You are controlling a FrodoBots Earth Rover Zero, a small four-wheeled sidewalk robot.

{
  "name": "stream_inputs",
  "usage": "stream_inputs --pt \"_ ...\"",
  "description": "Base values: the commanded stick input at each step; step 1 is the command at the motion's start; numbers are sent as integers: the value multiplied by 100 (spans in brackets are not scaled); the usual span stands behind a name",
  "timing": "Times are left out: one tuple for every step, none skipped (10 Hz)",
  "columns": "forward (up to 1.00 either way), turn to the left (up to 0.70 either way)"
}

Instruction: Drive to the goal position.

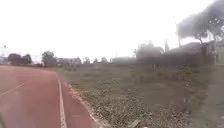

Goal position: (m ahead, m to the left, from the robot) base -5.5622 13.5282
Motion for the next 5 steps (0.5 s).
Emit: stream_inputs --pt "0 0" --pt "0 0" --pt "0 0" --pt "0 0" --pt "53 36"
